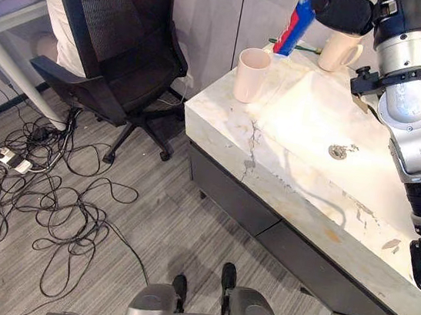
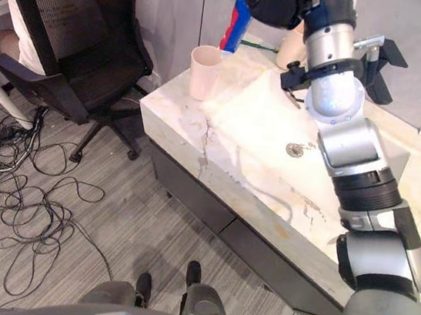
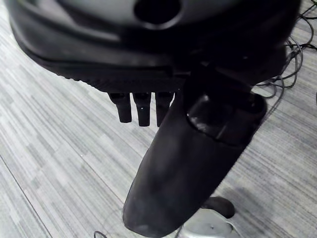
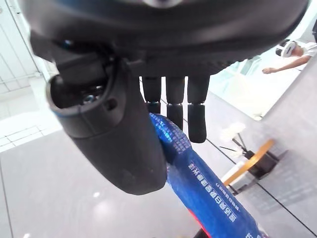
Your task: Organize the bathroom.
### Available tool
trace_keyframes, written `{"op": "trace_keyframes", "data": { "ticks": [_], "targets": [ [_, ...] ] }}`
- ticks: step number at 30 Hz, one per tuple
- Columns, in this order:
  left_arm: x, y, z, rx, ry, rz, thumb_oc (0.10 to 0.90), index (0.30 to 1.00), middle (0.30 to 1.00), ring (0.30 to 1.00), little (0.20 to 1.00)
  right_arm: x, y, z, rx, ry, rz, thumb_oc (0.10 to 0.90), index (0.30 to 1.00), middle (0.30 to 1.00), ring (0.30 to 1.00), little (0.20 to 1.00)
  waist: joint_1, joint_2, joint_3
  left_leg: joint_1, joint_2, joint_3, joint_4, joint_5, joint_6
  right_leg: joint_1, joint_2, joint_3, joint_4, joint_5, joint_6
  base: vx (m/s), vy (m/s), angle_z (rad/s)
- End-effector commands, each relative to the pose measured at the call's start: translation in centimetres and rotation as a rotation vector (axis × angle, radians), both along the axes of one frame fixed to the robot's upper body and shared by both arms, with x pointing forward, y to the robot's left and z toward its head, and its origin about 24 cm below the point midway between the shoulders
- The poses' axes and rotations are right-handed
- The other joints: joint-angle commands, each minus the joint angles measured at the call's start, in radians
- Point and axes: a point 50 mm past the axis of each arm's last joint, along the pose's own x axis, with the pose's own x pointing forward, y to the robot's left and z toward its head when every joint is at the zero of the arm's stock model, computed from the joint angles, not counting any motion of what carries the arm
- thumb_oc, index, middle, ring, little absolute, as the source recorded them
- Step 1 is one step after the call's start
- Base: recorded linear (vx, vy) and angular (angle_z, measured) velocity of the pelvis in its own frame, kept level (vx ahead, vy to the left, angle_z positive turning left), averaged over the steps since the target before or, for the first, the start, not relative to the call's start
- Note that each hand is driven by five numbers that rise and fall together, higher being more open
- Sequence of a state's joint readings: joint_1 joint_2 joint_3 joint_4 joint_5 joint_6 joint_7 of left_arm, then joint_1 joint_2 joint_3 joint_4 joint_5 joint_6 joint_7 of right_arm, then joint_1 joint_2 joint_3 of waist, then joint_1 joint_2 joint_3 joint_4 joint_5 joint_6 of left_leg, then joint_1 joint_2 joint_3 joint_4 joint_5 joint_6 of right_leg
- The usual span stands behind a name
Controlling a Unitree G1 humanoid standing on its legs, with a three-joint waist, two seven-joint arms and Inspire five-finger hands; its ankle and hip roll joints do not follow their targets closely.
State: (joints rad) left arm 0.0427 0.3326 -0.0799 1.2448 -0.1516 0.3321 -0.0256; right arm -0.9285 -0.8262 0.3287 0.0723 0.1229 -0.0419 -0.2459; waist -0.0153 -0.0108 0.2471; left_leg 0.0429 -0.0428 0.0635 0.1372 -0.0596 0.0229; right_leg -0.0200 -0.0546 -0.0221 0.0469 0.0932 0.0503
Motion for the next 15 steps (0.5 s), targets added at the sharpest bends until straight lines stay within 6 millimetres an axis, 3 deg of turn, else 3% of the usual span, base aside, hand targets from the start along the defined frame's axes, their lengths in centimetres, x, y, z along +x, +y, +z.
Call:
{"op": "trace_keyframes", "data": {
  "ticks": [1,15],
  "targets": [
    [-4.2,3.5,1.3,0.114,0.148,0.019,0.800,0.900,0.900,0.900,0.900,-2.9,1.1,6.7,0.062,-0.335,0.059,0.400,0.300,0.300,0.300,0.300,0.032,0.010,-0.096,0.030,0.014,0.009,-0.011,-0.095,0.020,-0.082,-0.022,-0.003,0.088,-0.107,0.096,0.02,-0.005,0.08],
    [-5.1,3.7,1.4,0.127,0.149,0.054,0.800,0.900,0.900,0.900,0.900,-1.9,1.3,6.1,0.098,-0.309,0.072,0.400,0.300,0.300,0.300,0.300,0.052,0.029,-0.087,0.031,0.034,-0.004,-0.041,-0.074,0.005,-0.064,-0.020,-0.031,0.071,-0.119,0.084,0.01,-0.023,0.11]
  ]
}}
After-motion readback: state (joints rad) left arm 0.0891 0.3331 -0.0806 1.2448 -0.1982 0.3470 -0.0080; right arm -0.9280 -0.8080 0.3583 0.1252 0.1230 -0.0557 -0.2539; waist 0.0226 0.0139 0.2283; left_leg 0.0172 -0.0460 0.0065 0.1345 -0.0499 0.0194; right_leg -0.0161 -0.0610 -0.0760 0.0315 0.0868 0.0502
